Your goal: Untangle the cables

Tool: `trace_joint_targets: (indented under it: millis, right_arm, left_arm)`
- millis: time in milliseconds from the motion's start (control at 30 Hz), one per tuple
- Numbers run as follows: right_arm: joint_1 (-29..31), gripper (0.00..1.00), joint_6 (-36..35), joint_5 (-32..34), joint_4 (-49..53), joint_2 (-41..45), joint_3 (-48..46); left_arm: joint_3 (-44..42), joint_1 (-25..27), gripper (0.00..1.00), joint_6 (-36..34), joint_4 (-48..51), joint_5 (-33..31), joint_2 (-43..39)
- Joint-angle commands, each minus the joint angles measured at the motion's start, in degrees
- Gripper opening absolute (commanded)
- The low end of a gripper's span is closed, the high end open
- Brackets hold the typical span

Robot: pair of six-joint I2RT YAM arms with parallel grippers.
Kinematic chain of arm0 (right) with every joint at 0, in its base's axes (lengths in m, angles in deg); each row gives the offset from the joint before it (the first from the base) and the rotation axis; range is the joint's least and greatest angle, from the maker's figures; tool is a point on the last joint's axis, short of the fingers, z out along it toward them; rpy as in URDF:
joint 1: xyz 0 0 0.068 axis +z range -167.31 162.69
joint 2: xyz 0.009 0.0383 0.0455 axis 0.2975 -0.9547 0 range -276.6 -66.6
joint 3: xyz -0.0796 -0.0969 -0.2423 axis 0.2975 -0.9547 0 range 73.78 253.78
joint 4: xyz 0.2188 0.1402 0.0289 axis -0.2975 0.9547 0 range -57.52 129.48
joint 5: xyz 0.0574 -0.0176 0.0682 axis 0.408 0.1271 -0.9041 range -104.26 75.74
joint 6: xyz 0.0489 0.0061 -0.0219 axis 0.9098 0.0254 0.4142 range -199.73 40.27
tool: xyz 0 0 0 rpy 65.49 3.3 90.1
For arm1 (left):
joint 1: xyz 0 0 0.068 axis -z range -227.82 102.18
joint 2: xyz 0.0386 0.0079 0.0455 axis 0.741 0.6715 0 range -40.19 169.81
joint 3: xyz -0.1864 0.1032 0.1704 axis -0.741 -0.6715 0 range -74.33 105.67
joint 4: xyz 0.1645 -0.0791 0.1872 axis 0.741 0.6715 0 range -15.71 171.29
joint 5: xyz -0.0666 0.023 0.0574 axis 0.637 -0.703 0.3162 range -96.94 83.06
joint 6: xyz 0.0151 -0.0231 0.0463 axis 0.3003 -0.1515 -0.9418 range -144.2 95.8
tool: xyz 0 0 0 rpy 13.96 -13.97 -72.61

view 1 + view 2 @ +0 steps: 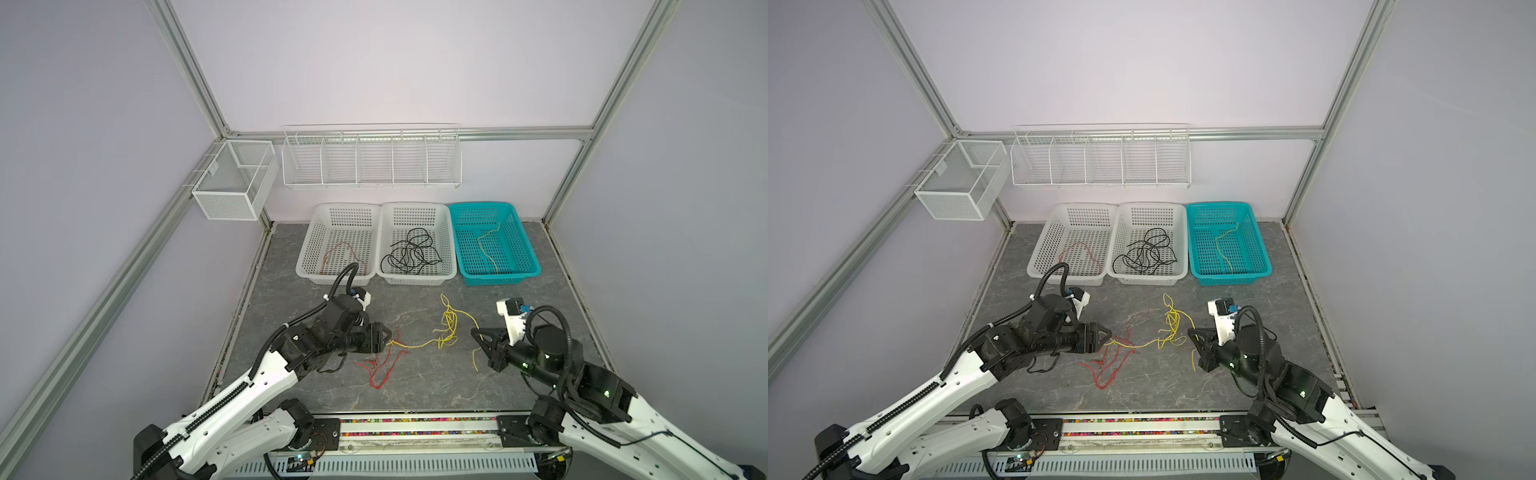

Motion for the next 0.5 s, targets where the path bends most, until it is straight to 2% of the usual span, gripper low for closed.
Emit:
trace_joint_targets:
  millis: [0, 133, 300, 467]
  right_arm:
    - [0.26, 0.06, 2.28, 0.57, -0.99, 0.13, -1.12]
    - [0.26, 0.06, 2.55, -2.42, -3.31, 0.06, -1.65]
    - [0.27, 0.06, 3.09, -0.45, -3.05, 1.53, -2.04]
    - [0.22, 0.06, 4.43, 1.42, -2.78, 4.75, -2.73]
  left_arm:
    - [-2.91, -0.01, 0.75, 7.59, -5.33, 3.47, -2.27]
    - [-5.33, 0.05, 0.78, 9.29, -7.71, 4.74, -3.14]
    - [-2.75, -0.03, 0.84, 4.42, -2.4, -2.6, -1.93]
    - [-0.51, -0.17, 0.96, -0.06, -1.3, -9.66, -0.02]
